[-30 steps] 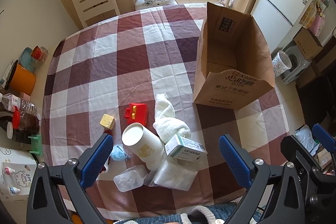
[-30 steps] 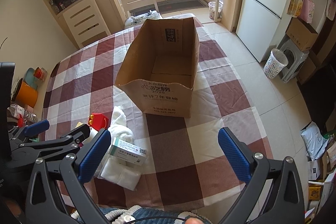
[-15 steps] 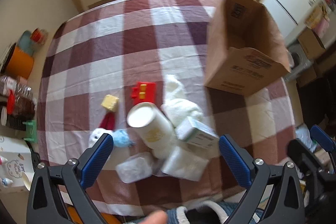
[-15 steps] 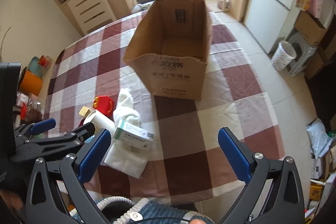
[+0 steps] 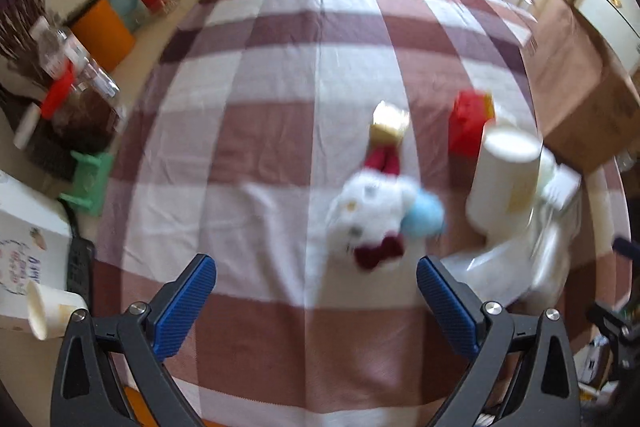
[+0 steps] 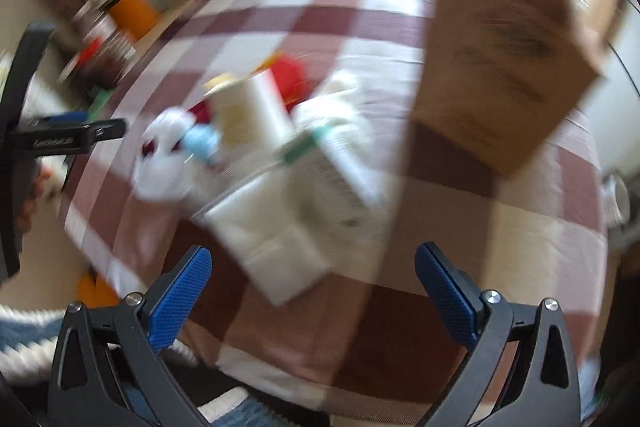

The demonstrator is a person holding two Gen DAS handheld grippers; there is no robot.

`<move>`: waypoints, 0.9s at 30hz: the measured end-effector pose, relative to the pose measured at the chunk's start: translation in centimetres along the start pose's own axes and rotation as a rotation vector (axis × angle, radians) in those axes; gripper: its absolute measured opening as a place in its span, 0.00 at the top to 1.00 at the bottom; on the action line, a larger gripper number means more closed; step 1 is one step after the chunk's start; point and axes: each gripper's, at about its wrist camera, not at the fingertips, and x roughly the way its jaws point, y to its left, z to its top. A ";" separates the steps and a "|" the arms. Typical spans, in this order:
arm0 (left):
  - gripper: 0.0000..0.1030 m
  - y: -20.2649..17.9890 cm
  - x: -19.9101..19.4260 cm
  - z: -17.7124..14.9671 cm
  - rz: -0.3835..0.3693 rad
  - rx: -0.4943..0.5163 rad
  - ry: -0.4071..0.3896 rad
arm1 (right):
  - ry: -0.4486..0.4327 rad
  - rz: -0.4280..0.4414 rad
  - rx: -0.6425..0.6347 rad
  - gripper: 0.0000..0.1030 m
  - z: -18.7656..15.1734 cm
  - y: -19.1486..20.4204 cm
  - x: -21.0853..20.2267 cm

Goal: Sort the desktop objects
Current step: 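Grasp the white plush toy with the left tool while the right tool grasps the clear zip bag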

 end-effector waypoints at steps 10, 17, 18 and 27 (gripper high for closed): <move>0.00 -2.4 3.7 0.4 -0.080 0.156 -0.086 | 0.040 -0.049 -0.119 0.06 -1.5 2.8 5.4; 0.25 -2.3 4.5 2.2 -0.168 0.164 -0.134 | 0.053 -0.007 -0.079 0.46 -1.0 1.6 6.9; 0.40 -2.2 4.5 2.2 -0.199 0.158 -0.121 | 0.066 0.023 -0.028 0.47 -1.0 0.7 6.9; 0.57 1.6 3.3 -1.1 -0.053 0.028 -0.125 | 0.045 -0.097 0.421 0.47 -3.3 -9.8 1.4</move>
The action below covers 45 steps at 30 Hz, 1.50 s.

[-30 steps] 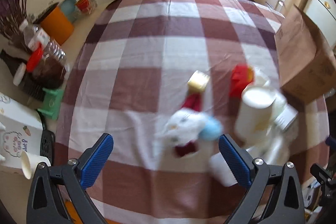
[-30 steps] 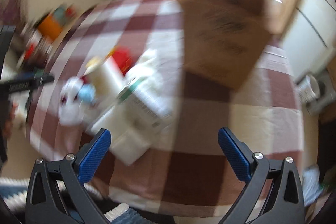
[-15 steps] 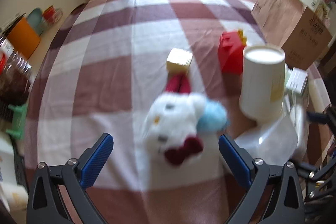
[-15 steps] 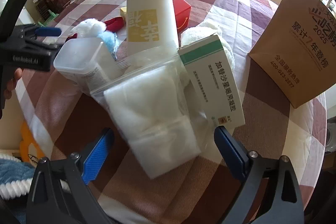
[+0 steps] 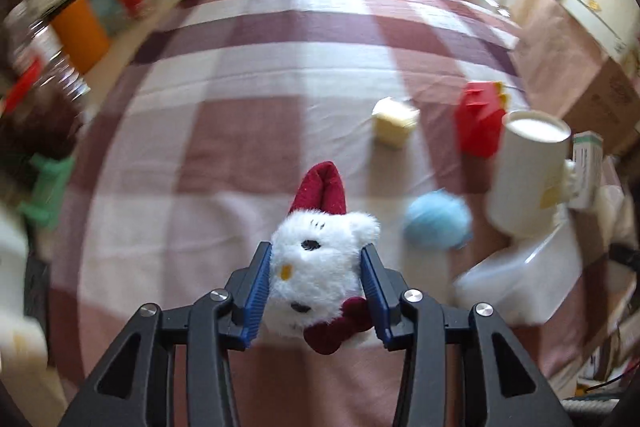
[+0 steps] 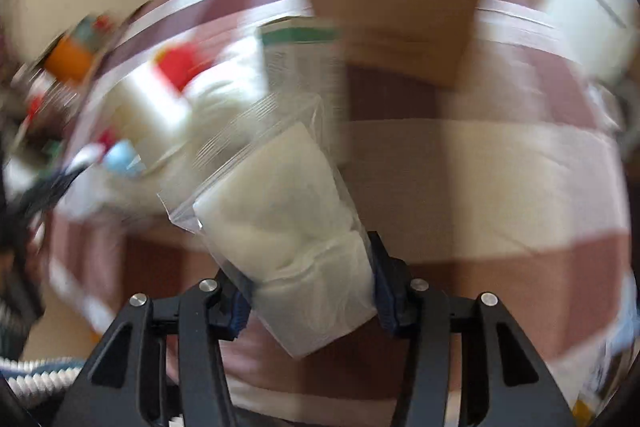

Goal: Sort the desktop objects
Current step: 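Grasp the white plush toy with the left tool while the right tool grasps the clear zip bag, then lift the plush toy and zip bag and carry both over the cardboard box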

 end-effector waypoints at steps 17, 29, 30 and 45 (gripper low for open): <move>0.46 -0.5 3.2 0.2 -0.083 0.070 0.114 | 0.065 -0.086 -0.228 0.14 -1.3 2.4 3.0; 0.61 -1.4 -4.4 2.8 -0.204 -0.022 -0.007 | -0.029 0.021 -0.024 0.62 0.7 -0.1 -2.9; 0.61 -2.0 -5.4 3.7 -0.205 -0.020 -0.027 | -0.052 0.021 -0.012 0.62 1.3 -0.2 -4.3; 0.60 -13.3 -17.1 16.1 -0.309 0.116 -0.270 | -0.457 -0.010 0.084 0.62 8.2 -0.5 -20.6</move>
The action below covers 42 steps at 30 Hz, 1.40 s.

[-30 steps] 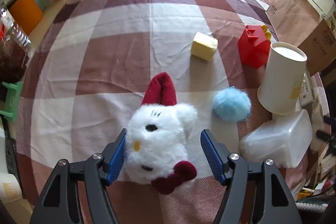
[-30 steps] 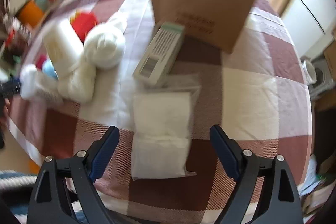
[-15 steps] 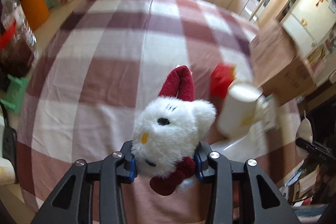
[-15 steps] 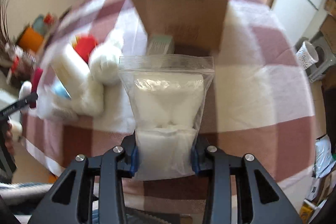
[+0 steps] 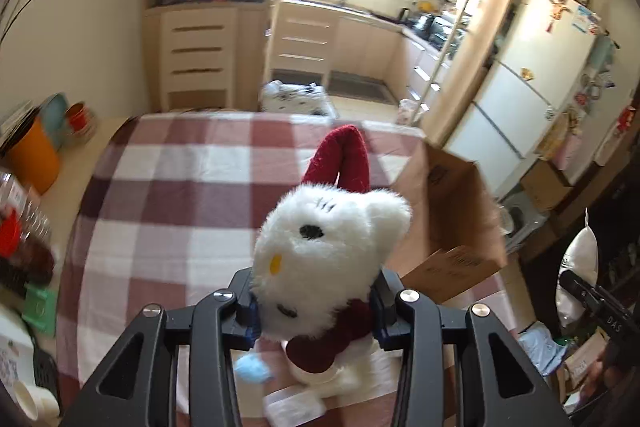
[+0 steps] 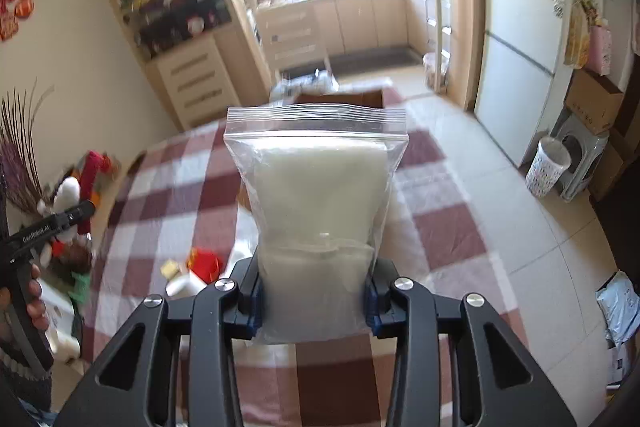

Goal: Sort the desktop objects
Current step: 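Lift the plush toy and zip bag and carry both over the cardboard box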

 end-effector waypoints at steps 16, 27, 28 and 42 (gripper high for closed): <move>0.59 -12.9 1.8 8.2 -0.074 0.200 -0.055 | -0.253 -0.013 -0.028 0.62 8.9 2.0 -2.9; 0.59 -15.6 5.7 9.0 -0.023 0.249 -0.007 | -0.190 -0.020 -0.012 0.62 9.8 1.2 1.4; 0.59 -15.7 6.0 9.0 -0.015 0.253 -0.008 | -0.184 -0.023 -0.011 0.62 9.9 1.0 1.7; 0.59 -16.1 9.8 9.7 0.046 0.253 0.041 | -0.119 -0.026 -0.003 0.62 9.8 -0.1 5.5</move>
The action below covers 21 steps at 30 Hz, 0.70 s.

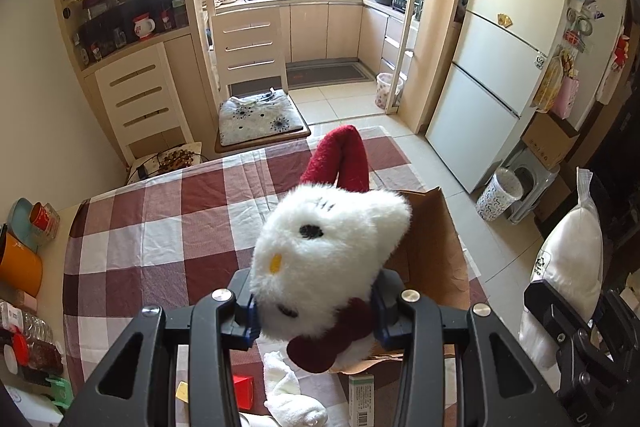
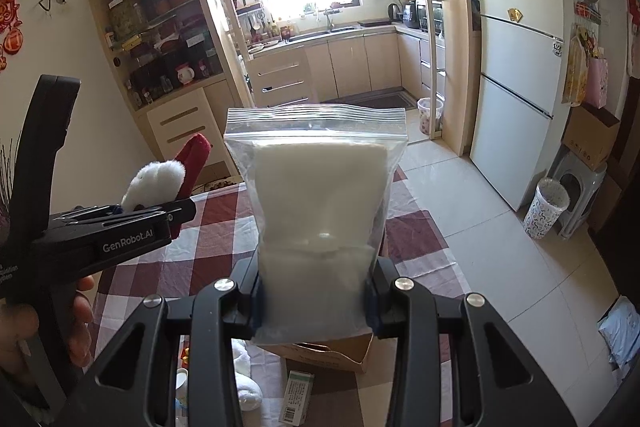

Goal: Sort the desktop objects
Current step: 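Lift the plush toy and zip bag and carry both over the cardboard box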

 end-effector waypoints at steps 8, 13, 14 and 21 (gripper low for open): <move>0.59 -0.3 1.0 0.2 0.005 0.006 0.018 | 0.027 0.005 0.003 0.62 0.1 -0.1 1.3; 0.59 -0.5 1.5 0.4 0.003 0.014 0.026 | 0.041 0.003 0.003 0.62 0.0 -0.1 1.8; 0.59 -0.6 1.6 0.4 0.002 0.016 0.028 | 0.044 0.003 0.003 0.62 0.1 -0.2 1.9; 0.59 -1.1 2.2 0.4 -0.006 0.034 0.038 | 0.057 0.001 0.004 0.61 -0.1 -0.1 2.4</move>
